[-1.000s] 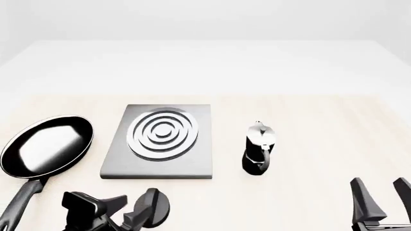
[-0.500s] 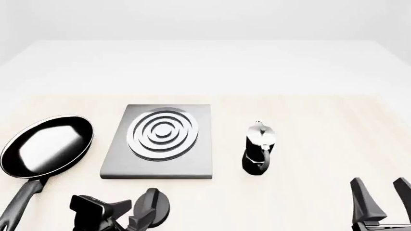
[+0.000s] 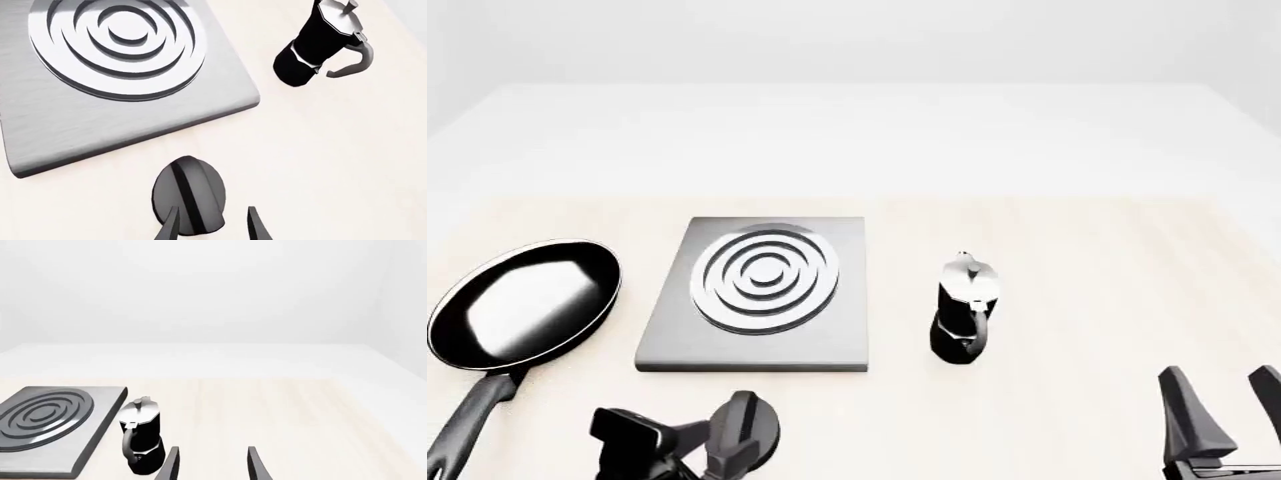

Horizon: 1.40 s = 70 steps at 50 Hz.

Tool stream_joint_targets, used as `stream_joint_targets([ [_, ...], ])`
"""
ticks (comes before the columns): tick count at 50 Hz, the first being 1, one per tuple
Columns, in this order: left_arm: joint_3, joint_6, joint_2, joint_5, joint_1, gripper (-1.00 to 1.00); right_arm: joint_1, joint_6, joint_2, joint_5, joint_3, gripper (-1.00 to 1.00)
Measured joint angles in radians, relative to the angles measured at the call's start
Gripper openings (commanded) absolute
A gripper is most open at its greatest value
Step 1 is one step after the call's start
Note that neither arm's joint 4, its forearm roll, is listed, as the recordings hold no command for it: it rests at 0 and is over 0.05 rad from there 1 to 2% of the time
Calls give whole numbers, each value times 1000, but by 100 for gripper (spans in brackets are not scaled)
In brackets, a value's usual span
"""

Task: Turn on the stove and put the frying pan on it.

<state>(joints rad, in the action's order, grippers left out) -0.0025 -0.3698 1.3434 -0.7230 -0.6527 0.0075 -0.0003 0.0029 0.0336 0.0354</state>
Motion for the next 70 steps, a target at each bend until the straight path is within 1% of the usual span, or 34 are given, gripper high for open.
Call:
stream_joint_targets([
  [20,2,-10,183,-156,-1,100,1,0,-1,4,3,100],
  [27,2,-17,212,-195,3,100,1,0,-1,3,2,100],
  [39,1,-39,209,-194,-24,100,1,0,-1,3,2,100],
  [43,2,-47,218,-208,-29,100,1,0,-1,5,3,100],
  [53,-5,-64,196,-170,-78,100,1,0,-1,3,2,100],
  [70,-8,-64,158,-112,-123,100,1,0,-1,3,2,100],
])
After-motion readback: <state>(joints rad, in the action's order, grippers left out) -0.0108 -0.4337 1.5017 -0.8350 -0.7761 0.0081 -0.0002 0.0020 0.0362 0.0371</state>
